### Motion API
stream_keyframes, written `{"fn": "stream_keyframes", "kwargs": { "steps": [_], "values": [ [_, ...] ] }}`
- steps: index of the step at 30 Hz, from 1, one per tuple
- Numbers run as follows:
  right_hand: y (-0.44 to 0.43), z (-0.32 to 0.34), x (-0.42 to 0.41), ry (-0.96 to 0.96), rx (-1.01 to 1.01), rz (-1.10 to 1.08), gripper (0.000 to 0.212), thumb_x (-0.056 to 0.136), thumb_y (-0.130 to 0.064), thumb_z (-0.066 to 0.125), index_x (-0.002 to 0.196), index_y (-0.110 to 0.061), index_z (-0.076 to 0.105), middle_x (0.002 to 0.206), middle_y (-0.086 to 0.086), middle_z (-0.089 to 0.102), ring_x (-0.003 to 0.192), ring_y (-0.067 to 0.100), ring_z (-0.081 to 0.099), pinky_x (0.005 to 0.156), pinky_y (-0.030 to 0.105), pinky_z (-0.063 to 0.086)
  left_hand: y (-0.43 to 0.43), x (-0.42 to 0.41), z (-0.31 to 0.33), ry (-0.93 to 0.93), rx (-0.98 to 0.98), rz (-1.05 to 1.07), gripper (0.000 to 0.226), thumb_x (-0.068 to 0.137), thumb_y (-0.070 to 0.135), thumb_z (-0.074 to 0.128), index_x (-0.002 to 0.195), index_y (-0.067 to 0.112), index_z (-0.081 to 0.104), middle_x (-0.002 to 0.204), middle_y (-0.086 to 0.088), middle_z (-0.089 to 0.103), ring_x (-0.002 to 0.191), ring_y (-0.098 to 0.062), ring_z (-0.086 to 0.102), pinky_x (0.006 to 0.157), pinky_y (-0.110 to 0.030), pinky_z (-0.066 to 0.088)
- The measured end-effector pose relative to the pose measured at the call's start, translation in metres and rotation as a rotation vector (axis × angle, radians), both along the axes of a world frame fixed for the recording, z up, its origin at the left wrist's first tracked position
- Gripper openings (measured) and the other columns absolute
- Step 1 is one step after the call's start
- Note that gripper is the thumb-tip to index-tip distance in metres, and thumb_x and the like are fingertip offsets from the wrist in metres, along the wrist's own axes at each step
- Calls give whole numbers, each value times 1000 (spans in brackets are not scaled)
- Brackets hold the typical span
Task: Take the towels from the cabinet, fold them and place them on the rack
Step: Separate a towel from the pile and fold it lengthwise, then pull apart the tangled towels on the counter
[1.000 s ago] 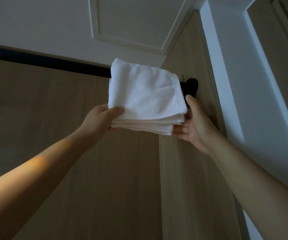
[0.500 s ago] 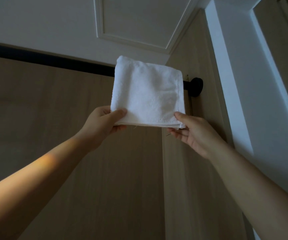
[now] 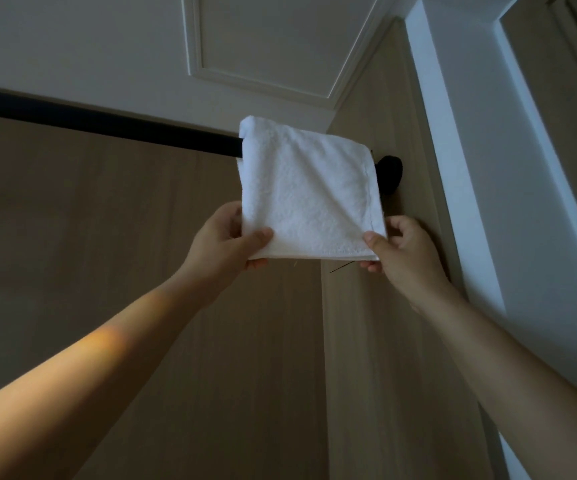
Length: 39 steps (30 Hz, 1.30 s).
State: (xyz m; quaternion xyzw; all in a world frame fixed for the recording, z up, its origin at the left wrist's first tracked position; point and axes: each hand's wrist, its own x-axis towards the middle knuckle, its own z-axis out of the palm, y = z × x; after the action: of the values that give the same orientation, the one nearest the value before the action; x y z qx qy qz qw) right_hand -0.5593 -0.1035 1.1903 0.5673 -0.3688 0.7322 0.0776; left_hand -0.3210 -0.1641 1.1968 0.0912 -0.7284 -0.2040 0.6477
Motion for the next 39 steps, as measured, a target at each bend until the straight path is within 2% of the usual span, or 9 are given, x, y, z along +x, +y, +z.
{"fn": "stream_keyframes", "kwargs": {
  "steps": [3, 7, 12, 18, 20, 25, 33, 36, 39],
  "values": [
    [-4, -4, 2, 4, 2, -189, 31, 101, -22, 52, 130, -18, 41, 114, 4, 62, 77, 17, 69, 57, 23, 52, 3, -14, 4, -28, -60, 50, 29, 91, 18, 64, 120, 16, 59, 105, -1, 67, 92, -16, 68, 64, -23, 58],
    [0, -4, 10, 7, 57, -313, 41, 102, -20, 49, 141, -11, 37, 123, 12, 60, 89, 21, 63, 69, 38, 56, 1, -17, 4, -35, -47, 79, 30, 90, 19, 64, 120, 18, 59, 104, 0, 67, 92, -16, 68, 69, -29, 60],
    [17, 15, 27, 273, -211, -710, 56, 98, -32, 55, 145, -10, 36, 143, 12, 43, 126, 27, 45, 93, 30, 38, -2, -11, 7, -69, -39, 126, 39, 85, 31, 71, 121, 23, 59, 102, 5, 71, 89, -12, 71, 75, -31, 60],
    [20, 81, 54, 579, -173, -664, 68, 98, -59, 37, 155, -24, 23, 163, 9, 15, 150, 30, 10, 120, 52, 14, -1, -20, 8, -49, -93, 196, 28, 86, 29, 70, 112, 22, 62, 98, 5, 70, 87, -12, 69, 78, -38, 60],
    [13, 90, 54, 646, -81, -668, 72, 95, -66, 33, 155, -30, 19, 164, 5, 14, 151, 31, 7, 118, 59, 12, 0, -25, 8, -54, -97, 186, 24, 87, 27, 69, 109, 22, 63, 97, 3, 70, 87, -14, 70, 79, -40, 60],
    [-3, 89, 37, 646, -122, -769, 67, 96, -65, 34, 151, -28, 28, 155, 0, 34, 145, 24, 24, 117, 54, 15, -1, -29, 6, -36, -82, 153, 27, 87, 24, 69, 114, 22, 63, 99, 3, 70, 91, -15, 69, 76, -35, 60],
    [3, 75, 35, 682, -110, -730, 66, 97, -55, 43, 153, -23, 26, 158, 5, 25, 148, 25, 18, 119, 50, 18, 3, -24, 0, -50, -47, 159, 33, 87, 29, 69, 119, 21, 61, 103, 3, 70, 92, -13, 70, 80, -39, 60],
    [26, 57, 35, 657, -240, -712, 48, 95, -42, 56, 135, -17, 52, 140, 6, 49, 128, 24, 46, 94, 33, 41, 15, -18, -1, -156, -92, 364, 35, 87, 47, 63, 111, 21, 65, 98, 2, 71, 86, -14, 70, 79, -42, 60],
    [50, 29, 32, 691, -254, -742, 33, 93, -37, 59, 120, -18, 63, 123, 2, 59, 106, 20, 56, 76, 29, 42, 34, -2, -7, -293, -182, 566, 60, 79, 74, 50, 99, 20, 69, 89, -1, 72, 81, -17, 69, 77, -46, 58]
  ]
}}
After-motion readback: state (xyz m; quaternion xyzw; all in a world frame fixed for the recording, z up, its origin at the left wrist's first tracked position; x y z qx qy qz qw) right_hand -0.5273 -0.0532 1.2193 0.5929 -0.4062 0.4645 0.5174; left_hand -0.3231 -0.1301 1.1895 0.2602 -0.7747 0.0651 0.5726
